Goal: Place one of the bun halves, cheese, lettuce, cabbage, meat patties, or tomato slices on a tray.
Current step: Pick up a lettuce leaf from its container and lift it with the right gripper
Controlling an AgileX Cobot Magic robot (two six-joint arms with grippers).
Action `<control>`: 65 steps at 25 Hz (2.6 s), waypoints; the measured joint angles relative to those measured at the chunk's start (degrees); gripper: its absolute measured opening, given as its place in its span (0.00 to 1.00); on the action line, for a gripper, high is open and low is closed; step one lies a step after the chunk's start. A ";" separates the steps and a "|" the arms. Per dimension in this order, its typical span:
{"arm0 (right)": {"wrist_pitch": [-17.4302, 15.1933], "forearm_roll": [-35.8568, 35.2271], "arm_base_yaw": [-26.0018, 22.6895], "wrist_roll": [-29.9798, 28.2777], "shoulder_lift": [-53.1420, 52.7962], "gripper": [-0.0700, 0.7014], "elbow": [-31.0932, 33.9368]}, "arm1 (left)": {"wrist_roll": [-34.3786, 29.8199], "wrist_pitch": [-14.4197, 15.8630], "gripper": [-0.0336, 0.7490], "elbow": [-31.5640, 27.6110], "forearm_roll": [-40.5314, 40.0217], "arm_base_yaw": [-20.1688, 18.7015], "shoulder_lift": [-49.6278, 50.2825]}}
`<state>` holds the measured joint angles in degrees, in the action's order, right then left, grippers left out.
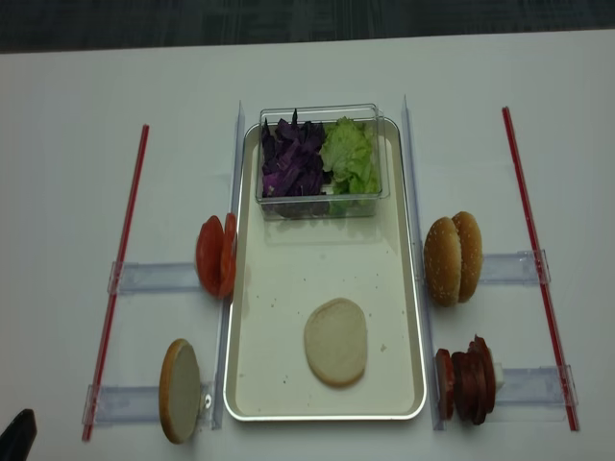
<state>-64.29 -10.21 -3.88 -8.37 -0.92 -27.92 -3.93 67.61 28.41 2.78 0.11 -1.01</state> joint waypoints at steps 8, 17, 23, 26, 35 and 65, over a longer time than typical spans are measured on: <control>0.00 0.00 0.00 0.00 0.00 0.79 0.00 | 0.00 0.00 0.39 0.00 0.00 0.00 0.00; 0.00 -0.65 0.86 0.00 0.00 0.79 0.00 | 0.00 0.00 0.39 0.00 0.00 0.00 0.00; 0.00 -2.45 2.27 0.00 0.00 0.79 0.00 | 0.00 0.00 0.39 0.00 0.00 0.00 0.00; 0.00 -4.55 2.27 0.00 0.00 0.79 0.00 | 0.00 0.00 0.39 0.00 0.00 0.00 0.00; 0.23 -5.94 2.30 0.00 3.59 0.79 0.00 | 0.00 0.00 0.39 0.00 0.00 0.00 0.00; 6.20 -1.90 2.30 0.00 61.31 0.79 -21.90 | 0.00 0.00 0.39 0.00 0.00 0.00 0.00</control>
<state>-58.08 -12.11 -1.58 -8.37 60.39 -49.82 -3.93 67.61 28.41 2.78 0.11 -1.01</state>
